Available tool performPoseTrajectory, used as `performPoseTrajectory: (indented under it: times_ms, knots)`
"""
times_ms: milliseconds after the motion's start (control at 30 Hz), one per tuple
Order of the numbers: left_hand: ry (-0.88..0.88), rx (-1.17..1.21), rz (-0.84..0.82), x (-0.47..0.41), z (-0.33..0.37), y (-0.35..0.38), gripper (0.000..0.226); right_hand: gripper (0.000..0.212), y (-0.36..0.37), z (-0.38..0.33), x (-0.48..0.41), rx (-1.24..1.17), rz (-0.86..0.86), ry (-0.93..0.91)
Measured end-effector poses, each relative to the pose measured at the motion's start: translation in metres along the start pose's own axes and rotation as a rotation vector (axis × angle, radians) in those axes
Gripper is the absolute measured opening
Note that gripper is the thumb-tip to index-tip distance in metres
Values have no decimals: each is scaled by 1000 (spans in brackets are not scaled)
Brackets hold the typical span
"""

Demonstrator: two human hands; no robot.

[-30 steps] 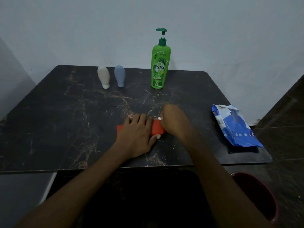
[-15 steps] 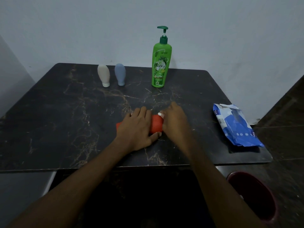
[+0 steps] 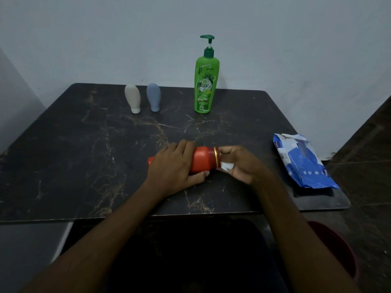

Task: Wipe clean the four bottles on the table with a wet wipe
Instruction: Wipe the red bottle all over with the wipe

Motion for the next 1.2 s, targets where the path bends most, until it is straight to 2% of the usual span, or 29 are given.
performPoseTrajectory:
  times_ms: [233, 333, 467, 633, 733, 867, 933, 1033, 1133, 1200]
  knots:
    - [-72, 134, 125, 3, -8, -11, 79, 20, 18, 7, 45, -74, 138, -56]
    - [-120, 194, 147, 3, -14, -15, 78, 17, 7, -8, 59, -25, 284, -137]
    - [-145, 321, 192, 3, -22, -22, 73, 20, -1, -50, 67, 223, 457, -381]
    - [-149, 429, 190, 4, -26, -25, 73, 20, 35, -105, 58, 767, 536, -741]
    - [-170, 488, 214, 5, -30, -27, 72, 25, 55, -109, 50, 1041, 561, -831]
    - [-156, 497, 225, 8, -32, -28, 71, 28, 61, -98, 64, 1224, 520, -914]
    - [-156, 510, 221, 7, -33, -29, 71, 24, 56, -95, 74, 1244, 433, -901]
    - [-155, 514, 226, 7, -31, -30, 70, 17, 39, -107, 81, 1093, 324, -851]
    - [-156, 499, 214, 5, -29, -29, 71, 18, 32, -125, 74, 980, 455, -876]
    - [-155, 492, 214, 5, -27, -29, 72, 22, 45, -124, 64, 1004, 458, -863]
Point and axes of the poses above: each hand's wrist, its own x-axis away from the middle knuckle, its own y-axis out of the palm, z = x × y, the point moved 5 cm from there along -x, towards the middle knuckle, and after that the axes turned 15 degrees about x, right-handed, at the moved point
